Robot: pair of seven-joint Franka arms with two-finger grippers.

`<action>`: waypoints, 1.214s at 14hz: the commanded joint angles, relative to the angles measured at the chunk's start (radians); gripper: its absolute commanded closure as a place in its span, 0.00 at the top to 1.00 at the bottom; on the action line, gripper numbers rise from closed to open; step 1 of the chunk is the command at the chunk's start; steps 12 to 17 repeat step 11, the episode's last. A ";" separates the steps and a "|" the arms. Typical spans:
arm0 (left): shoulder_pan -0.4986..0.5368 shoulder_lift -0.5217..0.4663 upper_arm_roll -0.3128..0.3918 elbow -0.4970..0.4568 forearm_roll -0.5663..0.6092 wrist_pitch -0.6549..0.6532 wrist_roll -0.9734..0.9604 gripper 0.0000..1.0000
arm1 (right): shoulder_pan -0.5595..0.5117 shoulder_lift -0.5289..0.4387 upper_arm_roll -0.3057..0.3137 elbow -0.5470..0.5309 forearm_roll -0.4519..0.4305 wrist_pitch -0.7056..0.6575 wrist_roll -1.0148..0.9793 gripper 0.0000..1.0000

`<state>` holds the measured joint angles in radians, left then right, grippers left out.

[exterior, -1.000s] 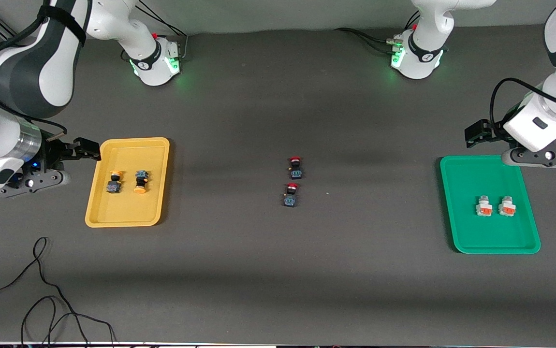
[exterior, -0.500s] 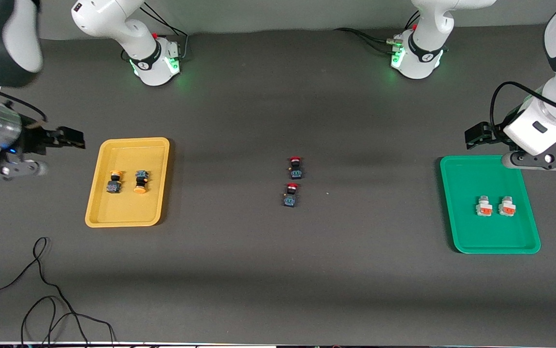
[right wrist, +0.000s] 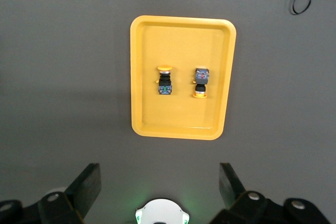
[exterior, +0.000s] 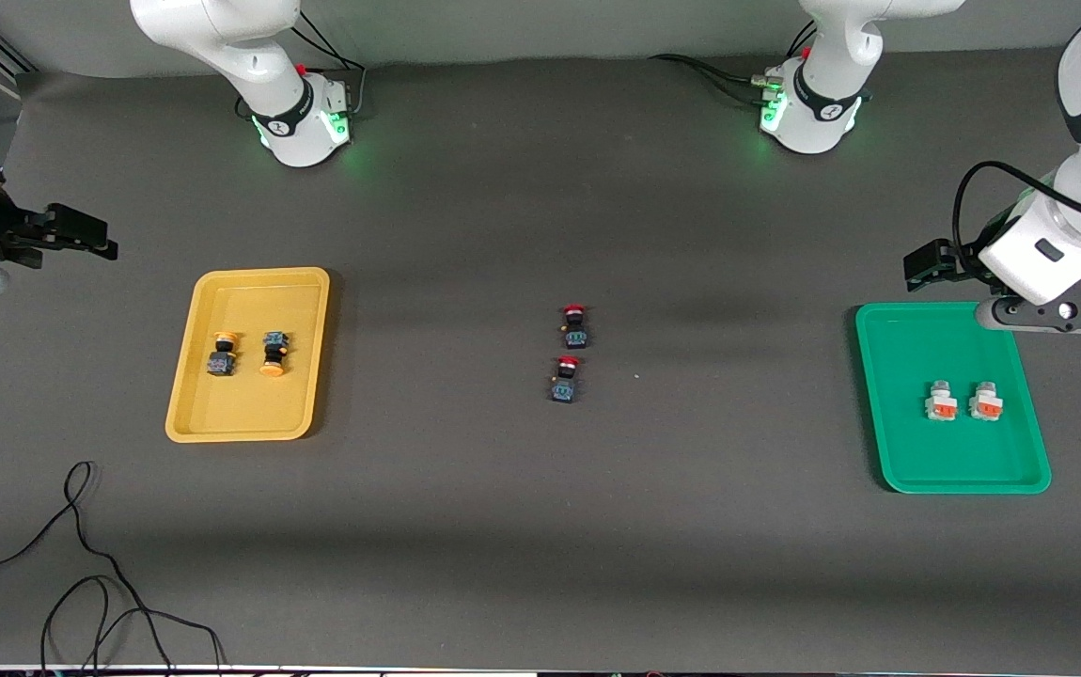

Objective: Place green and yellow buttons in trays

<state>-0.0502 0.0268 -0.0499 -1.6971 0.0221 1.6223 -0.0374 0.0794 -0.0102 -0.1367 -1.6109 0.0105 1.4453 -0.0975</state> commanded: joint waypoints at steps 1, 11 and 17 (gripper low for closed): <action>-0.007 -0.011 0.007 -0.013 -0.005 0.008 -0.015 1.00 | -0.015 -0.004 0.025 0.000 -0.032 0.017 0.027 1.00; -0.007 -0.008 0.007 -0.012 -0.005 0.014 -0.006 1.00 | -0.013 0.010 0.025 0.016 -0.041 0.020 0.027 1.00; -0.007 -0.008 0.007 -0.012 -0.005 0.014 -0.006 1.00 | -0.013 0.010 0.025 0.016 -0.041 0.020 0.027 1.00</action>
